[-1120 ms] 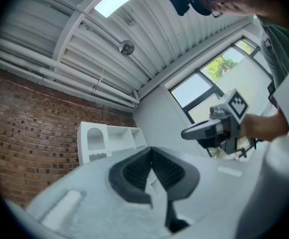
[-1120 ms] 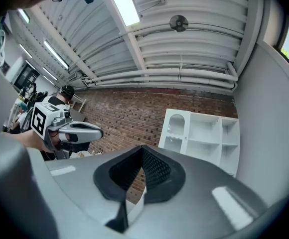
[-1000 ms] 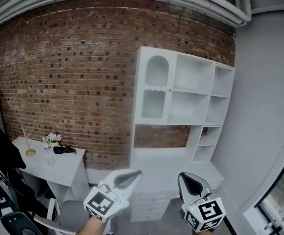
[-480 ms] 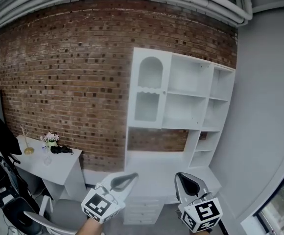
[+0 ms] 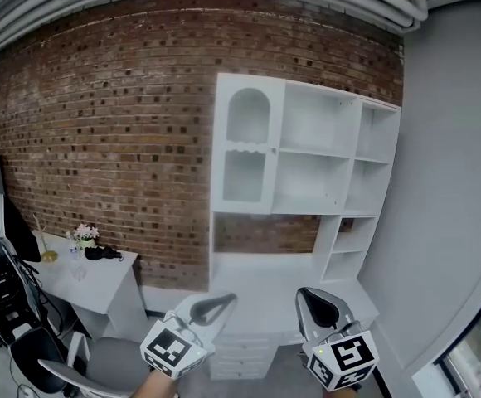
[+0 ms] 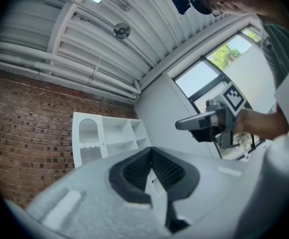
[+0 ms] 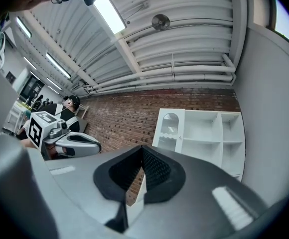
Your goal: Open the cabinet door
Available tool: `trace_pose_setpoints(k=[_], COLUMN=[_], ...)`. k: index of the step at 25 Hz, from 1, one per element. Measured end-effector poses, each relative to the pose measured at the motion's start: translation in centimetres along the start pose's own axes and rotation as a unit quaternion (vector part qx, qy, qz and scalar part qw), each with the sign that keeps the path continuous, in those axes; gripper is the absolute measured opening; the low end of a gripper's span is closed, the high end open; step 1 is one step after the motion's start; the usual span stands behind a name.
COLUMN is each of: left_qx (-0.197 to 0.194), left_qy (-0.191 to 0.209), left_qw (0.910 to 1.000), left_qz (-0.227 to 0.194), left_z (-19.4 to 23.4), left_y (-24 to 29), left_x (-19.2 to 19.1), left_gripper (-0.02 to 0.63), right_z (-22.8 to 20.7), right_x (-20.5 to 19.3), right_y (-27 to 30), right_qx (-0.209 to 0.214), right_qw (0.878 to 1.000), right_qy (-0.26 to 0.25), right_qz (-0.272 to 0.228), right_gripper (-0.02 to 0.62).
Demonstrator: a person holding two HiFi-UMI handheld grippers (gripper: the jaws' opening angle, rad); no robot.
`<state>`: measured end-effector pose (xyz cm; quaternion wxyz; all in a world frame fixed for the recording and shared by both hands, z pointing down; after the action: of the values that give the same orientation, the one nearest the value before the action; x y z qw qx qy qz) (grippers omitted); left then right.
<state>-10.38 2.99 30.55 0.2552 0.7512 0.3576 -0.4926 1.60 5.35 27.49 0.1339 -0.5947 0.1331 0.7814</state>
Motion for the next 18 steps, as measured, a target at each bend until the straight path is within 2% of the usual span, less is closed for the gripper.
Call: trace_pose_setpoints(k=[7, 18], left_qx=[-0.022, -0.045], left_qy=[-0.001, 0.000], left_qw=[0.9997, 0.9982], left_qz=[-0.012, -0.041], left_z=[3.0, 7.3], left_y=[2.1, 2.5], left_x=[-0.7, -1.8], left_gripper=[0.002, 0.002], right_z=[-0.3, 1.0], right_x=[-0.1, 0.5], right_y=[3.1, 6.9], right_qx=[-0.020, -0.051], right_qw=[1.000, 0.998], right_qy=[0.003, -0.004], right_qz=[0.012, 0.022], right_gripper=[0.006, 0.006])
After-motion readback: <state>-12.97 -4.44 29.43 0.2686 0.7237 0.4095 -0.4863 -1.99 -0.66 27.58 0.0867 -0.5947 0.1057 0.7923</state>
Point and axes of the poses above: the fingertips, and each gripper's own axes: y forward along the fingers, z to its left, x out of its top, the point moved 1 cm from there along -y, backward along the fingers, and after that the axes turned 14 degrees about z, right-handed, at the moved point
